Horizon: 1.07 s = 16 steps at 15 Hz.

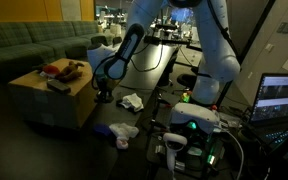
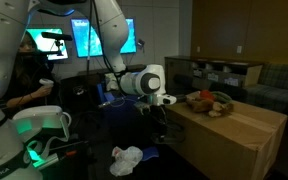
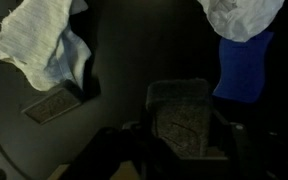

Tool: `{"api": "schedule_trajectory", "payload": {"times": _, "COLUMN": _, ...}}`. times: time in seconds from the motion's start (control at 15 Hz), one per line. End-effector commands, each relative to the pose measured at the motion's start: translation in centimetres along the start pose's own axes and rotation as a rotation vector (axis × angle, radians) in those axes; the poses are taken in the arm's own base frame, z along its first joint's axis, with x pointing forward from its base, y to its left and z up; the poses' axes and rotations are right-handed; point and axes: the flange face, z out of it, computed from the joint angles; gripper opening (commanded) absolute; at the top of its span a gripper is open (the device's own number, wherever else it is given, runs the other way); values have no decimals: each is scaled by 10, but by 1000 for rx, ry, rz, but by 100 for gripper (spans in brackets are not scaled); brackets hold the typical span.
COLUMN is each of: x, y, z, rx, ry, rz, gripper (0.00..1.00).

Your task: Pick up all the object from the box and put them on the table, then pick up all the objects from the table and put them on the box

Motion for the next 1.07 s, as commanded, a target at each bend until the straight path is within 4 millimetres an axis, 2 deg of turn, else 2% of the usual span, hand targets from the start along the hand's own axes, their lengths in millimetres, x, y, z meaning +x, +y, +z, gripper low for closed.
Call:
{"api": "schedule_trajectory", "payload": {"times": 0.0, "x": 30, "y": 11, "z": 27, "rx": 44, "ry": -31, "rz": -16, "gripper": 33}}
{"api": "schedule_trajectory", "payload": {"times": 0.2, "x": 40, "y": 21, "z": 42, "rx": 56, "ry": -55, "rz": -11, "gripper": 33}}
{"api": "schedule_trajectory", "payload": {"times": 0.27, "x": 42, "y": 23, "z": 45, "rx": 60, "ry": -60, "rz": -10, "gripper": 45}}
{"api": "schedule_trajectory", "payload": {"times": 0.33, "x": 44, "y": 24, "z": 48, "rx": 57, "ry": -64, "rz": -9, "gripper": 83}}
{"api": "schedule_trajectory", "payload": {"times": 0.4, "x": 46, "y": 24, "z": 51, "rx": 57, "ry": -64, "rz": -5, "gripper": 84}}
{"api": "schedule_trajectory", "payload": {"times": 0.53, "x": 47, "y": 23, "z": 51, "rx": 55, "ry": -61, "rz": -6, "gripper": 98}}
{"api": "schedule_trajectory", "payload": {"times": 1.0, "x": 37, "y": 10, "z": 37, "rx": 60, "ry": -30, "rz": -19, "gripper": 100}}
